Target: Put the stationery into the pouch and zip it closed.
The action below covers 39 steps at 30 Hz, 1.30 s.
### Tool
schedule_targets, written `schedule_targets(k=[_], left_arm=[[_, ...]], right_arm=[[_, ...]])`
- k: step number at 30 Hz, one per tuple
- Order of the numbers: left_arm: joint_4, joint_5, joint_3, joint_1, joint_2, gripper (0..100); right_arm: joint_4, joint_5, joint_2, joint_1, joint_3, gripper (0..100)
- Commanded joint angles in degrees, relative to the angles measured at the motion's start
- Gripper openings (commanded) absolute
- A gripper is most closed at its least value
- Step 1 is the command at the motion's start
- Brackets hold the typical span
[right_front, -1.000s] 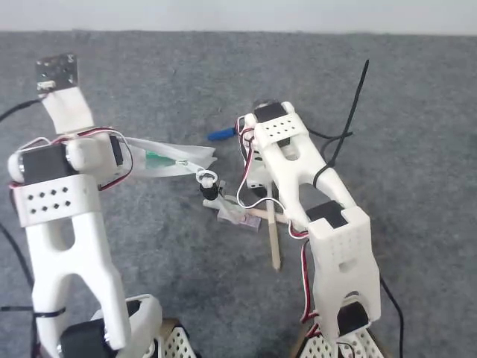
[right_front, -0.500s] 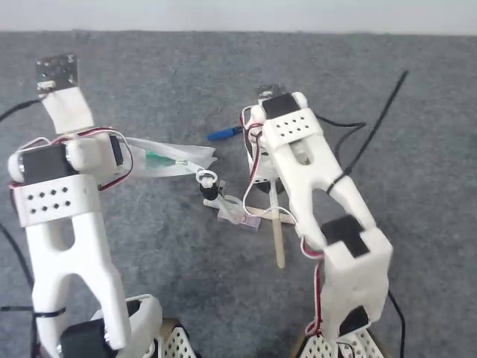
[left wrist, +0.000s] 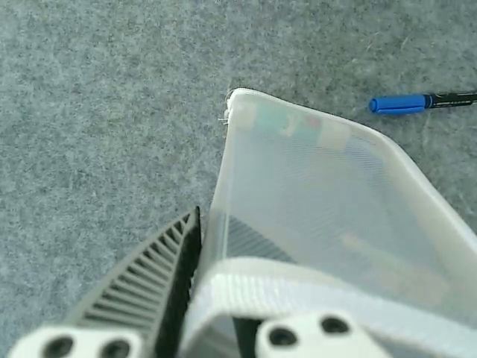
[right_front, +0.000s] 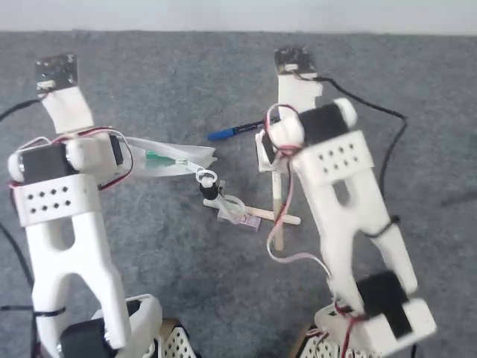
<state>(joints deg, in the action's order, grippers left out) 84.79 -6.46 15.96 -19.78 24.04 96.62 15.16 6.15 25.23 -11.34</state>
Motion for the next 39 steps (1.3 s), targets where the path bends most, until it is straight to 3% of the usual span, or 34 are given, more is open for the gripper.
schedule_targets(k=[1, 12, 16, 31, 39], left_arm=[[0.2, -0.6, -2.2, 0.2, -0.1, 1], [0.6, -0.6, -2.1, 1.3, -0.1, 1], [0.6, -0.6, -2.1, 1.3, -0.1, 1], [0.6, -0.6, -2.0, 1.3, -0.1, 1], [0.6, -0.6, -2.0, 1.3, -0.1, 1]], right_arm=[[0.0, -0.8, 11.5, 2.2, -0.6, 0.6], [-7.2, -1.2, 24.6, 15.9, -0.6, 0.6], [-11.6, -5.2, 26.0, 18.5, -0.6, 0.6], [-32.9, -6.7, 28.3, 23.2, -0.2, 0.6], [-50.2, -11.9, 28.9, 22.9, 11.2, 0.6]])
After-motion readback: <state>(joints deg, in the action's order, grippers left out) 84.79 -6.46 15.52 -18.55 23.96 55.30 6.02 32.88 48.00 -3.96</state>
